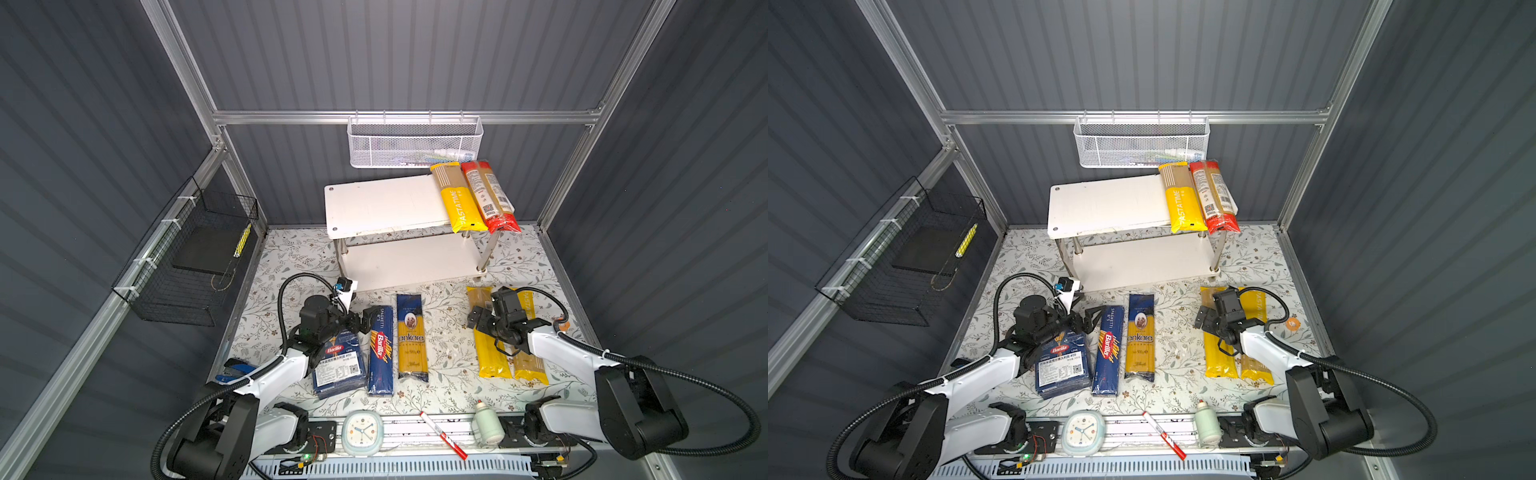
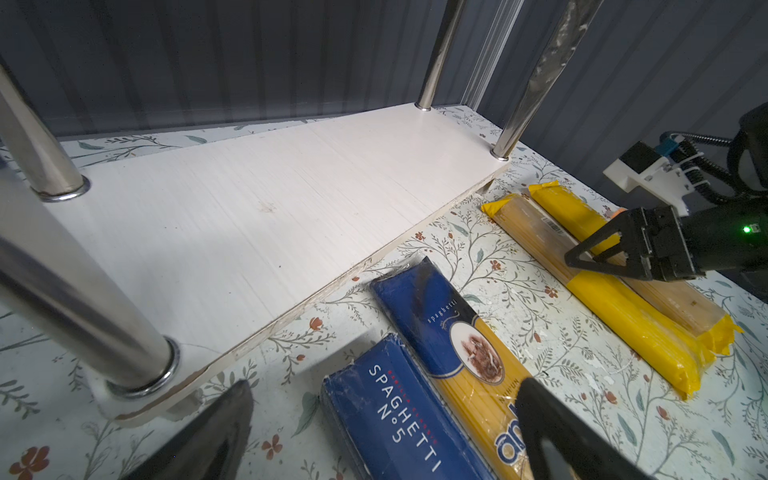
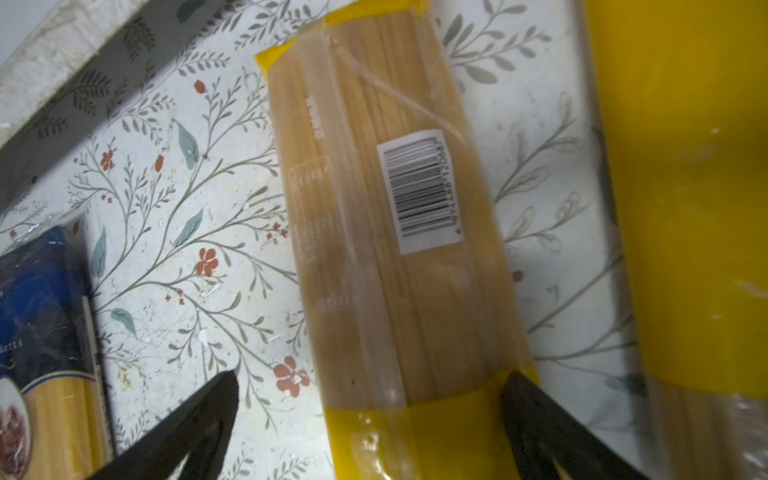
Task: Place and organize the pasta boxes and bags onto the shelf
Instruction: 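Align the right gripper over the nearer clear spaghetti bag's middle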
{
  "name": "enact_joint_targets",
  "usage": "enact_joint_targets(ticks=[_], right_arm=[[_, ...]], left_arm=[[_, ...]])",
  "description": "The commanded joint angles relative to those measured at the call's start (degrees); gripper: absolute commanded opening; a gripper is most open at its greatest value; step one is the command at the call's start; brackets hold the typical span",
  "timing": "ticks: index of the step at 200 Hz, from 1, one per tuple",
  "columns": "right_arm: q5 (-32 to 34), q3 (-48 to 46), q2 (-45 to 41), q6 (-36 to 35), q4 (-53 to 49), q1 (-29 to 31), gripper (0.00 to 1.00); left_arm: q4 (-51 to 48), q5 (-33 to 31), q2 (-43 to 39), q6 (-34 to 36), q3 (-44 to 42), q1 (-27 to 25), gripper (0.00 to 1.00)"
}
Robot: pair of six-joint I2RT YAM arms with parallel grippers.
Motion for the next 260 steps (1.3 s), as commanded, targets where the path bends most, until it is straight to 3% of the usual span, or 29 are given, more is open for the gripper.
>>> enact_joint_targets(ticks=[1, 23, 60, 93, 153, 212, 260], right_arm=[[-1.71, 2.64, 0.76, -0.61, -3.38, 3.34, 0.99], [-1.28, 3.49, -0.68, -1.38, -4.54, 3.57, 0.99], [7.15, 6.14, -1.19, -3.17, -9.32, 2.32, 0.99], [3.55, 8.45, 4.65, -5.98, -5.42, -1.01, 0.99], [-1.44, 16.39, 16.07, -9.53, -4.15, -1.33, 0.99], [-4.7, 15.32, 14.72, -9.51, -0.56, 5.4, 0.99], [-3.19, 11.46, 9.3, -12.17, 1.2, 9.38, 0.99]], left_arm=[[-0.77, 0.01, -0.76, -0.35, 0.22, -0.1, 0.99], [-0.88, -0.25, -0.76, -0.18, 0.19, -0.1, 0.99], [-0.99, -0.55, -0.96, -0.11, 0.02, -0.1, 0.99], [-0.95, -0.78, -0.83, 0.0, 0.03, -0.1, 0.99], [-1.47, -0.94, -1.24, 0.24, 0.22, -0.1, 0.99], [-1.73, -0.96, -1.15, 0.34, 0.26, -0.1, 0.99], [-1.78, -1.05, -1.17, 0.42, 0.26, -0.1, 0.99]])
